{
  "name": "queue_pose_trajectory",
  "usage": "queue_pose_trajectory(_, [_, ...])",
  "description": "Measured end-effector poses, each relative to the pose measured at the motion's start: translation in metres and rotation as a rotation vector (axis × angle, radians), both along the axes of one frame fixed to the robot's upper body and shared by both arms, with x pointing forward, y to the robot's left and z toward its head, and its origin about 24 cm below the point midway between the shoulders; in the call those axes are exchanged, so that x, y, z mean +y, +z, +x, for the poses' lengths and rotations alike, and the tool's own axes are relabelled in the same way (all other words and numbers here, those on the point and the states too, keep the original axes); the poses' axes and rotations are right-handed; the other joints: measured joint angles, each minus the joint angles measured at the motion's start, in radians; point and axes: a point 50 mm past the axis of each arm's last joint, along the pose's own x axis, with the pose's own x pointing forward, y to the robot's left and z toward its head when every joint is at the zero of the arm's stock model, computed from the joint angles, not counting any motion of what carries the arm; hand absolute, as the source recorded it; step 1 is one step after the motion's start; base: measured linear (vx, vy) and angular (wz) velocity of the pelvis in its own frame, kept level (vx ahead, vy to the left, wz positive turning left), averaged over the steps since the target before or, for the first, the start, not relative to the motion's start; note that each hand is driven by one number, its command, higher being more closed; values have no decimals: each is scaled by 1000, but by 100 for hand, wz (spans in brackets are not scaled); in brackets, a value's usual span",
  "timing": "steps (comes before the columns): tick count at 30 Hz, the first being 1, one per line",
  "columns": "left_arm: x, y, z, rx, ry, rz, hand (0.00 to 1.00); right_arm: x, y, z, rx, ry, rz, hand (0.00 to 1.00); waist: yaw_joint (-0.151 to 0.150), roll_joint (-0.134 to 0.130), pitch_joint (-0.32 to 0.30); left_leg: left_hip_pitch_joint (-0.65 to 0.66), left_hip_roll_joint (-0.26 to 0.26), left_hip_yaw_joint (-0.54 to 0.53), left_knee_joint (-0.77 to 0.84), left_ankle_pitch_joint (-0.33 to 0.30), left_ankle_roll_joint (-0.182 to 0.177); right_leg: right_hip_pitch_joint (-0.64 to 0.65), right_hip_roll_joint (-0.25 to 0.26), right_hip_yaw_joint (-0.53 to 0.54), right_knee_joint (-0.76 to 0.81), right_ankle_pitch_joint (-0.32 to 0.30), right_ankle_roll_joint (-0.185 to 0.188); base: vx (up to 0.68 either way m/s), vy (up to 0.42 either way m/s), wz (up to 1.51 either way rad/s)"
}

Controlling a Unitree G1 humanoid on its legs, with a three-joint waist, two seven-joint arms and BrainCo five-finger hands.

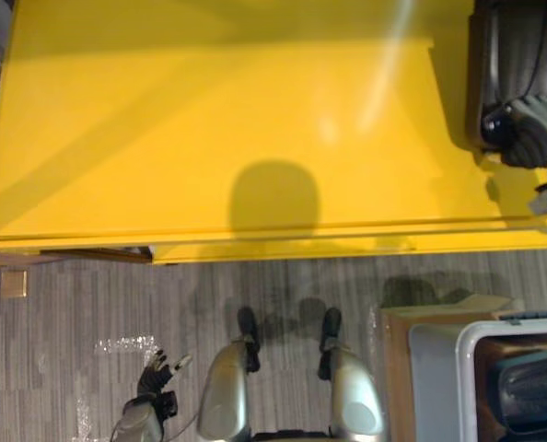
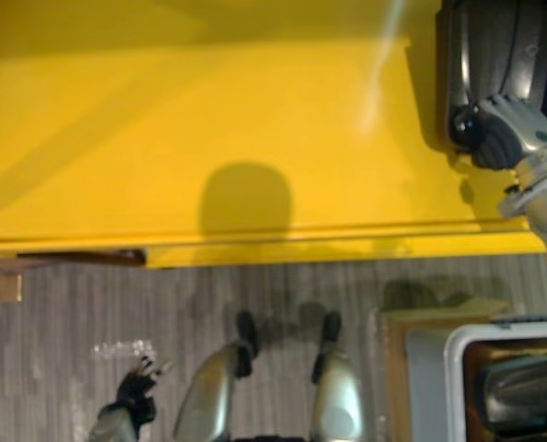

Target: Walk over and take plastic housings, then place them on the shelf

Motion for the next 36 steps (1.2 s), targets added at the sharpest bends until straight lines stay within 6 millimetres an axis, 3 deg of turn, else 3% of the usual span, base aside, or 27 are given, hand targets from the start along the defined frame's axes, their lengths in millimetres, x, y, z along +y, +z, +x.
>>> queue_pose_trajectory(18, [-1, 2, 5, -13, -3, -2, 0, -5, 9, 2, 1, -30, 74, 0, 8, 2, 1, -1, -1, -3, 5, 0, 0, -2, -3, -5, 13, -5, -2, 0, 0, 0])
queue_pose_trajectory(27, [-8, 0, 6, -22, -1, -19, 0, -7, 5, -3, -113, -8, 90, 0, 9, 4, 2, -2, -4, -2, 3, 0, 0, -6, -7, -4, 17, -7, -1, 0, 0, 0])
queue_pose_trajectory(30, [-8, 1, 7, -31, 4, -21, 0, -6, 2, -19, -194, 26, 70, 0, 8, 3, 2, 2, -4, -2, -1, 0, 0, -4, -7, -4, 16, -7, 0, 0, 0, 0])
queue_pose_trajectory(34, [-7, 2, 3, -46, 29, -34, 0, 0, 15, -63, -458, 91, 28, 0, -11, -7, 2, 56, -6, 2, -25, -1, -1, 50, -5, -5, -3, -7, 0, 20, 6, -3])
queue_pose_trajectory(36, [-4, 1, -3, -35, 41, -32, 0, -2, 14, -80, -590, 98, 69, 0, -31, -31, -12, 80, -5, 8, -35, -5, -6, 70, -3, -1, -15, -14, 5, 42, 4, -9])
